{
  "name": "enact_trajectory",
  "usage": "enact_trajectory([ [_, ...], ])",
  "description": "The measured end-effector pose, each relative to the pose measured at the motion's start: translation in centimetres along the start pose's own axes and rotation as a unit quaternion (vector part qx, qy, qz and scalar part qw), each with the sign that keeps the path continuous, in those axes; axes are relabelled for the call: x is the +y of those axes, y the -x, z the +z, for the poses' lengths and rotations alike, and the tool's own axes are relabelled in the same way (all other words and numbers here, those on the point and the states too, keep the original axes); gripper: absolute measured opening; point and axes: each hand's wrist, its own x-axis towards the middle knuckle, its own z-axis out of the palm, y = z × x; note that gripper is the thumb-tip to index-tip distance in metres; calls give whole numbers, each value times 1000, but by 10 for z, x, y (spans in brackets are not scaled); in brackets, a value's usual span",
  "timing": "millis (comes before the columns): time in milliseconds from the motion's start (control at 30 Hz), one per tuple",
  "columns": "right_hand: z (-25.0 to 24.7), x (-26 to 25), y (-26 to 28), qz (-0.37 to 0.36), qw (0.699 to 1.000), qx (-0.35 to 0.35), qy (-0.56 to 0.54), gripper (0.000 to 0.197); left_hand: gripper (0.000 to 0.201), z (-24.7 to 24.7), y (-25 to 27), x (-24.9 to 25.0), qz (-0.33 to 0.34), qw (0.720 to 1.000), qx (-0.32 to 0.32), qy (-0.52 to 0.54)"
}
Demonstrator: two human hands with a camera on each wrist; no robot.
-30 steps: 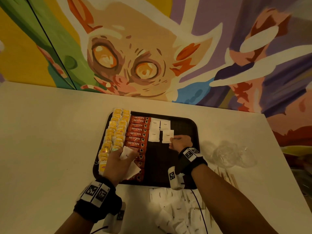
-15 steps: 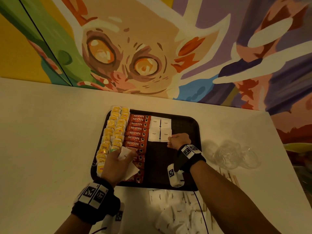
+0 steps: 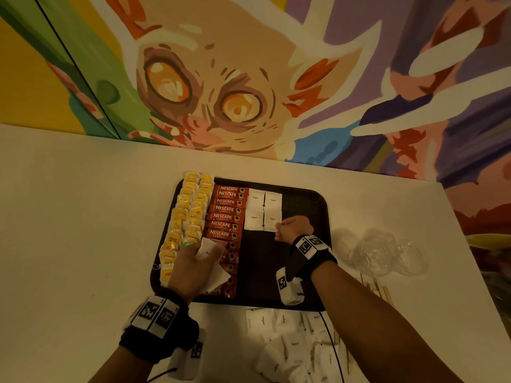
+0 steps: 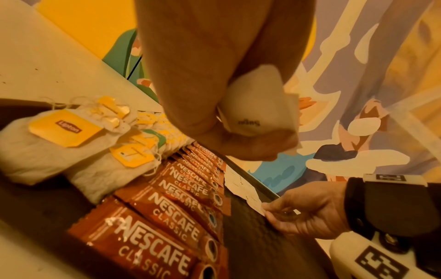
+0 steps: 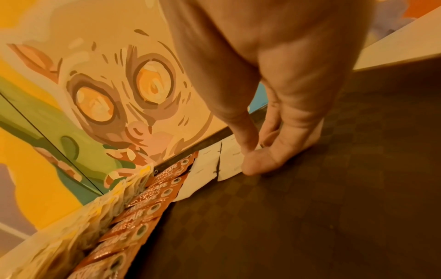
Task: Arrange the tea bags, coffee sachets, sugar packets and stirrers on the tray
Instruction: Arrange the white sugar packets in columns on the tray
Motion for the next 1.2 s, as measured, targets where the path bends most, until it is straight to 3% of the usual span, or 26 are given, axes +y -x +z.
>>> enact_trajectory([
  [133, -5, -1, 12, 4, 999, 10, -47, 22, 9, 0, 3, 6, 2, 1000, -18, 11],
  [333, -6, -2, 60, -77, 994, 0, -77, 24, 17, -3, 8, 7, 10, 998, -56, -31],
  [433, -6, -10, 95, -143, 983, -71, -94, 19, 21, -3, 15, 9, 21, 995, -79, -51],
  [567, -4, -15, 139, -259, 942, -198, -76, 6, 27, -4, 20, 7, 45, 988, -114, -92],
  [667, 1, -7, 155, -304, 919, -245, -55, 6, 24, -5, 27, 8, 78, 981, -153, -88],
  [767, 3, 3, 161, -314, 917, -242, -39, 14, 26, -8, 34, 7, 113, 975, -176, -82],
  [867, 3, 10, 165, -303, 918, -247, -64, 9, 27, -10, 39, 5, 139, 968, -187, -95],
  [967, -1, 17, 164, -281, 927, -233, -86, 8, 35, -14, 43, 4, 113, 963, -207, -128],
  [1033, -6, 20, 163, -291, 931, -211, -65, 8, 28, -17, 42, -1, 99, 962, -210, -146],
  [1200, -9, 24, 167, -319, 923, -207, -52, 8, 34, -18, 46, 1, 129, 957, -217, -144],
])
